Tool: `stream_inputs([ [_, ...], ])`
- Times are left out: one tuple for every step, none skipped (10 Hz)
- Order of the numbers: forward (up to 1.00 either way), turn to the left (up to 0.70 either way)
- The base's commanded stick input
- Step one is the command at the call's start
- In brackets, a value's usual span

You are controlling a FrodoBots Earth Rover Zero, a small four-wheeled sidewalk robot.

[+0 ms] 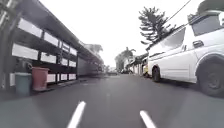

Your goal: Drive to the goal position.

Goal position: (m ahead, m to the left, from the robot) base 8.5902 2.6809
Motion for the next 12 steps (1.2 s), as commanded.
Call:
stream_inputs([
  [0.70, 0.00],
  [0.70, 0.00],
  [0.70, 0.00],
  [0.70, 0.00],
  [0.70, 0.00],
  [0.70, 0.00],
  [0.70, 0.00],
  [0.70, 0.00],
  [0.70, 0.00],
  [0.70, 0.00],
  [0.70, 0.00],
  [0.70, 0.00],
])
